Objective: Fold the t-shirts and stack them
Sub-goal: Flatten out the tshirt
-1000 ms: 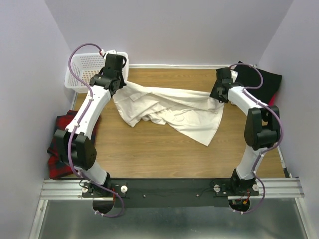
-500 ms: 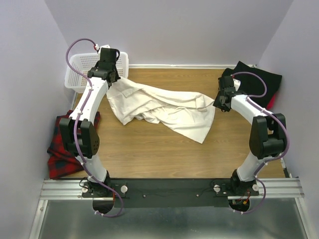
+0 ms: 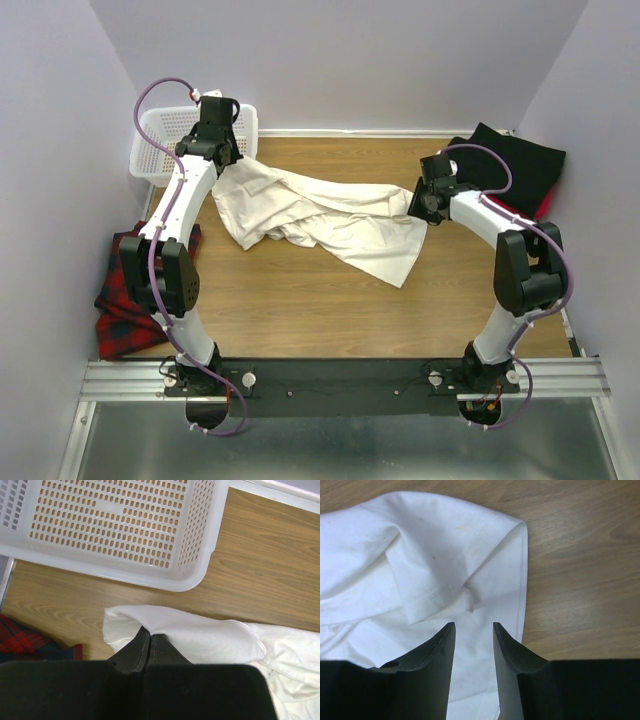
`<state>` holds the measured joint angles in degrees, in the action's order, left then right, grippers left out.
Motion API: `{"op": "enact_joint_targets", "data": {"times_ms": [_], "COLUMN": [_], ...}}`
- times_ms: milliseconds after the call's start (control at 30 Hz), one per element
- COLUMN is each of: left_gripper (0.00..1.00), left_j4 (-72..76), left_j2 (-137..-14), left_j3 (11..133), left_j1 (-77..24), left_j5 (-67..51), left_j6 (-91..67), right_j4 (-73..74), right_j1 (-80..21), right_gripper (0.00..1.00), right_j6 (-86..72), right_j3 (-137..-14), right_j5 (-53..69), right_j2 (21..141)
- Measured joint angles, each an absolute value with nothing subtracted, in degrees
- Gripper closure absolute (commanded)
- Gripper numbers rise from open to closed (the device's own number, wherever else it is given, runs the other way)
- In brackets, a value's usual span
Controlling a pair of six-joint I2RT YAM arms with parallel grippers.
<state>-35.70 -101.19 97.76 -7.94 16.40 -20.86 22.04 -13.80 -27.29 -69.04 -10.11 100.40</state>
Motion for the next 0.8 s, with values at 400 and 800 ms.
{"op": "enact_joint_targets", "data": {"times_ms": [400,800], "left_gripper": [1.00,1.00], "left_j4": [-35.66,-35.68], "left_j2": [-101.21,-101.21], "left_j3": [97.67,97.60], "left_j1": [-7.94,-7.88], "left_j5": [15.77,15.75], "left_j6": [-20.73,-20.53], "right_j4": [20.14,18.68], "right_j1": [-13.69,-13.69], "right_gripper": [0.57,0.82], "right_j6": [-28.29,-28.49], "right_j3": [-71.09,-75.75], "right_j5": [-8.01,-7.79], "right_j2": [107.53,112.05]}}
